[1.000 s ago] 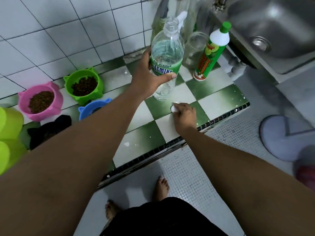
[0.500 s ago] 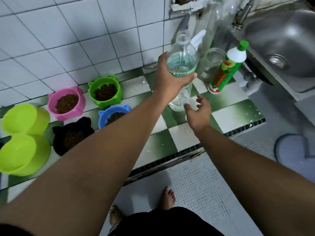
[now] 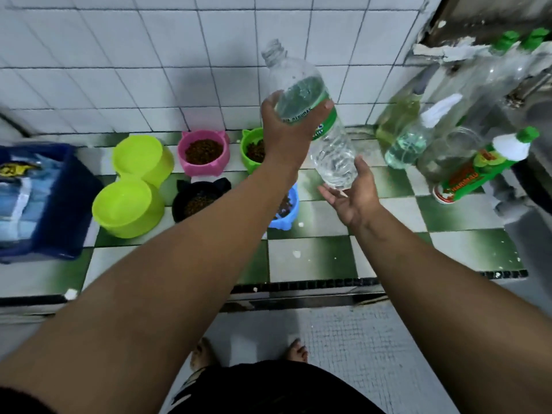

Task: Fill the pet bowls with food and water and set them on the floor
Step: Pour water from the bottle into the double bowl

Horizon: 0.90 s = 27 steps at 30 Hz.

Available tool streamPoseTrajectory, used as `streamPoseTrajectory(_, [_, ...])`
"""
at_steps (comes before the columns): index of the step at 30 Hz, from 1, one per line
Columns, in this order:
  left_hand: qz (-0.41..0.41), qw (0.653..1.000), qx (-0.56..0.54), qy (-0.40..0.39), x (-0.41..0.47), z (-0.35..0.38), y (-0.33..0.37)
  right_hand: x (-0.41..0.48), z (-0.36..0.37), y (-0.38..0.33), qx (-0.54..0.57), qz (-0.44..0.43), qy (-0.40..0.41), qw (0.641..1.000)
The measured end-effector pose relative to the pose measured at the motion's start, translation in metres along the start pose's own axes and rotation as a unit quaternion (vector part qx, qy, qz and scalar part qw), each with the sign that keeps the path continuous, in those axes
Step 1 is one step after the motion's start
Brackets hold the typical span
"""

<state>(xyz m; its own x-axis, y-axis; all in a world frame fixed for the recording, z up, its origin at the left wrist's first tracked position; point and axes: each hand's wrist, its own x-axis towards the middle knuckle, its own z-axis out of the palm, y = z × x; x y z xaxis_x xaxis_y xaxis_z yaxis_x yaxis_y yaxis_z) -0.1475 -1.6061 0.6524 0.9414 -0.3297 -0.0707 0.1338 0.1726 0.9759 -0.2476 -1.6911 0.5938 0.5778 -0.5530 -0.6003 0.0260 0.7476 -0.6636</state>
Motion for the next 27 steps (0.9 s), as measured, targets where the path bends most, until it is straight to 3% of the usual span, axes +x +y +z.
streamPoseTrajectory(6, [-0.023,0.997,-0.046,0.055,0.017,-0.085,0.023,-0.008,0.063,0.031,-0.048,-0.038,0.042,0.997])
streamPoseTrajectory(11, [-0.051,0.988,-0.092,0.114,0.03,-0.154,0.034,-0.009,0.106,0.054,-0.099,-0.061,0.029,0.993])
streamPoseTrajectory(27, [-0.196,0.964,-0.128,0.128,0.076,-0.259,0.009,-0.004,0.171,0.1,-0.236,-0.14,0.12,0.954])
